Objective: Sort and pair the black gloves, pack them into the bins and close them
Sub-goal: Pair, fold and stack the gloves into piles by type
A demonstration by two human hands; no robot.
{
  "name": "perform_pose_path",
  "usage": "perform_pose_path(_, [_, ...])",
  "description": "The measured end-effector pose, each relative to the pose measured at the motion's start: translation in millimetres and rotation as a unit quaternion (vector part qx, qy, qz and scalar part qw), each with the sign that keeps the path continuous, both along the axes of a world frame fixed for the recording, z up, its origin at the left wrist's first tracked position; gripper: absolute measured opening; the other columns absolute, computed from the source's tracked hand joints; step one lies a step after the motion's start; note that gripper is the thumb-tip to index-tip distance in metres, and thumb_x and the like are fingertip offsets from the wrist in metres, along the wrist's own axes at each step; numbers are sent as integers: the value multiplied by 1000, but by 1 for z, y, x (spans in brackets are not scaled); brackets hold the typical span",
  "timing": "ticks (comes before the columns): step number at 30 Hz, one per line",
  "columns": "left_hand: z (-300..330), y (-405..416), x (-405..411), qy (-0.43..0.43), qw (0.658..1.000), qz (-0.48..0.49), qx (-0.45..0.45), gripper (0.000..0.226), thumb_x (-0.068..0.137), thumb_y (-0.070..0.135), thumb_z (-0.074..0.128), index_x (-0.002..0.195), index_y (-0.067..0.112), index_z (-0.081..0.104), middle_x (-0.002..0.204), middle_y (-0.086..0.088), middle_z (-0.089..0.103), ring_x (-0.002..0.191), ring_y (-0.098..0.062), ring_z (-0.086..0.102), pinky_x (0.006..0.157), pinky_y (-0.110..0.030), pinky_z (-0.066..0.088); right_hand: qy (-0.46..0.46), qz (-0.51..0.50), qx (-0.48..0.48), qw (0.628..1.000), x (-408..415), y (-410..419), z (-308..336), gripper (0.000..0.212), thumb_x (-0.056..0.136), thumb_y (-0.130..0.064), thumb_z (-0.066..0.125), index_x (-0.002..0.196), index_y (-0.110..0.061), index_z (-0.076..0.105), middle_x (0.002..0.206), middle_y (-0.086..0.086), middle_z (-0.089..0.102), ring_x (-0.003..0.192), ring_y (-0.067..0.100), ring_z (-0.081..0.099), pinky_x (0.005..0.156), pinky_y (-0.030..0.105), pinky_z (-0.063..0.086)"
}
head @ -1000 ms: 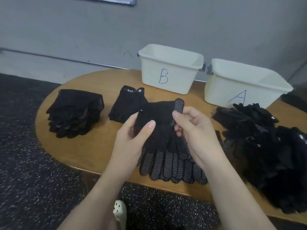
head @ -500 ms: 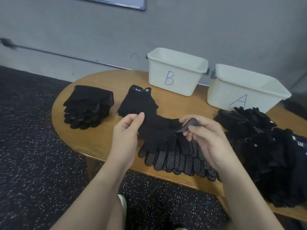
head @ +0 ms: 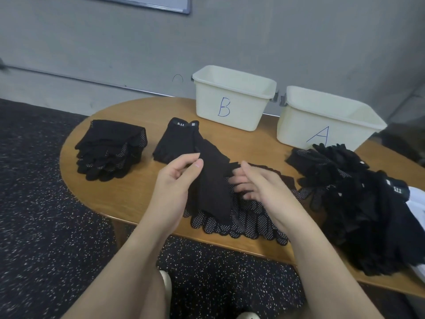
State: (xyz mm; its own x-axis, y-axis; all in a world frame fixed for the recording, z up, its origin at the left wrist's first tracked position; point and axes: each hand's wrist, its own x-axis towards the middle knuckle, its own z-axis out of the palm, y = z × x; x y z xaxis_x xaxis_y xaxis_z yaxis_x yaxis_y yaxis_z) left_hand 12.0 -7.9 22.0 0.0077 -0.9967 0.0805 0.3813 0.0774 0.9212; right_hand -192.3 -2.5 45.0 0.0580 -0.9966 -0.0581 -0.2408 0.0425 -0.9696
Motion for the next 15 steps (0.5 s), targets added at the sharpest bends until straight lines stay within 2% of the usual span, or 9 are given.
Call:
perform_pose_path(1, [0, 1, 0, 0, 1000, -4, 0, 21, 87, 33, 72, 106, 27, 79, 120, -6, 75, 122, -24, 67, 110, -47, 48, -18, 23, 31, 999, 2, 0, 2, 45, 96, -61, 58, 106, -23, 79, 104, -1, 79, 94, 16, 73, 85, 34, 57])
perform_pose_path(3, [1, 4, 2, -2, 1000, -15, -6, 22, 89, 31, 71, 107, 24, 79, 118, -8, 76, 117, -24, 68, 108, -48, 49, -57, 76, 60, 994, 6, 0, 5, 39, 97, -53, 62, 103, -18, 80, 104, 6, 78, 90, 17, 70, 77, 27, 53])
perform_pose_path(6, [1, 7, 6, -4, 1000, -23, -15, 17, 90, 29, 70, 103, 25, 80, 114, -7, 77, 111, -22, 71, 97, -41, 53, -98, 136, 26, 986, 7, -2, 8, 22, 100, -30, 66, 100, -12, 79, 106, 11, 76, 88, 18, 63, 73, 24, 50])
perform_pose_path(9, [2, 10, 19, -11, 999, -44, -11, 20, 89, 30, 74, 108, 27, 78, 114, -6, 77, 109, -21, 73, 91, -36, 55, -158, 157, -1, 975, 6, -8, 15, 17, 94, -29, 74, 91, -13, 76, 92, 7, 74, 79, 17, 60, 72, 28, 48])
perform_pose_path(12, [-1, 14, 30, -20, 994, -108, -23, 33, 89, 30, 75, 121, 19, 75, 117, -14, 76, 109, -28, 74, 85, -34, 60, -132, 222, -13, 966, 8, -12, 21, 17, 87, -38, 74, 77, -25, 74, 68, -7, 62, 65, 9, 56, 63, 24, 49])
perform_pose_path(15, [-4, 17, 35, -38, 996, -78, -12, 29, 86, 32, 78, 110, 17, 79, 106, -10, 79, 97, -21, 76, 75, -30, 60, -54, 242, -9, 969, 14, -18, 18, 28, 80, -44, 79, 68, -21, 69, 63, 2, 64, 59, 14, 59, 58, 24, 49])
